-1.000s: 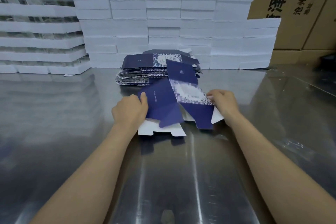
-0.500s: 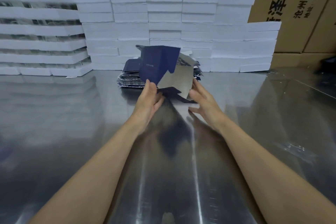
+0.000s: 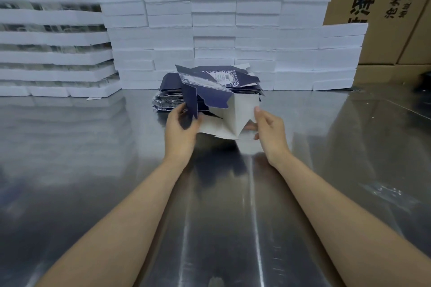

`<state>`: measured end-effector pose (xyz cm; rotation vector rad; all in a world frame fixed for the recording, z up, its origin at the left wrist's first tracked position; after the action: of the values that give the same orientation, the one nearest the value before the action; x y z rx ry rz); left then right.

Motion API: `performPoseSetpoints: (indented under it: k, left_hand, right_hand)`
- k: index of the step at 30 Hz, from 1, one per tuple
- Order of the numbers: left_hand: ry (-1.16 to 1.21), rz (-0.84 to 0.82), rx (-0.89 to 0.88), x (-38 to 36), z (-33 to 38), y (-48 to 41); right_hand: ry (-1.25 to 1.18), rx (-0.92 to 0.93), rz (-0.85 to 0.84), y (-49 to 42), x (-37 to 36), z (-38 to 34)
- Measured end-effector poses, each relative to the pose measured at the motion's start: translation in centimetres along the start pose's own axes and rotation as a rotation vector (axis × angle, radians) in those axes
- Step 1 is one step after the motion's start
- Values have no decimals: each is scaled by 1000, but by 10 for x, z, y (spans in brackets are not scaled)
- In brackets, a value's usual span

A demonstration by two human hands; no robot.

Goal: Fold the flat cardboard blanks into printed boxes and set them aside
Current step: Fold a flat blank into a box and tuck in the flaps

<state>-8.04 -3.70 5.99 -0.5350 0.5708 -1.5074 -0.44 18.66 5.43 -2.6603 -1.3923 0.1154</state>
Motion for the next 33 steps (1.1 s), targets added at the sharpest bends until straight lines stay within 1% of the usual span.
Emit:
performPoseSetpoints:
  k: [2,5,8,10,12,14,16,19,20,22,24,26,27,29,32,33]
  left_hand:
    - [-4,55,-21,9,6,0]
    - [-2,49,-43,10,10,-1]
    - [61,37,-25,5,8,-2]
    - [109,35,14,4,4,-1]
    - [213,46,130,4,-5,1]
    - [324,68,253,4,-15,3]
    - [381,77,302,3,-20,4]
    - [397,54,310,1,-20,4]
    - [390,46,317,0,-21,4]
    - [344,28,300,0,-21,3]
    - [212,-8,209,-2,-14,3]
    - [94,-26,69,-6,3,7]
    - [97,-42,18,-10,12,10]
    - [101,-113,-35,-21,22,14]
    - [48,-255,-32,-31,19,18]
    - [45,-272,-34,-31,18,18]
  right_hand:
    - [-76,41,42,1,7,-5]
    - [-260,95,154,2,24,-11]
    - [-290,136,192,1,35,-16]
    - [-292,93,122,-2,34,-12]
    - [-326,5,-54,-4,19,-5]
    - [-267,-33,-217,-1,2,-2]
    - [-139,-28,-294,3,-8,-2]
    - [-1,61,-358,10,-21,-6]
    - [30,90,-323,11,-21,-7]
    - [28,135,-148,8,-10,-11]
    - [-21,156,52,5,6,-12]
    - [-28,177,181,4,19,-12]
    - [-22,187,211,4,22,-13]
    - [-40,191,217,3,23,-13]
    - [-56,174,170,2,18,-12]
    - [-42,178,156,2,17,-13]
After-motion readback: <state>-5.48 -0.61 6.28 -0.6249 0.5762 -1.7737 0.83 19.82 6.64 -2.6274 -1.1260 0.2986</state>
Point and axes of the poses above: each hand's wrist, its own y-axis away from the middle knuckle, its own x-axis out of the back of the hand, z = x × y, the point moved 9 cm from there along -y, towards the middle knuckle, and after that the axes turned 11 degrees about -x, right-handed, at the moved point
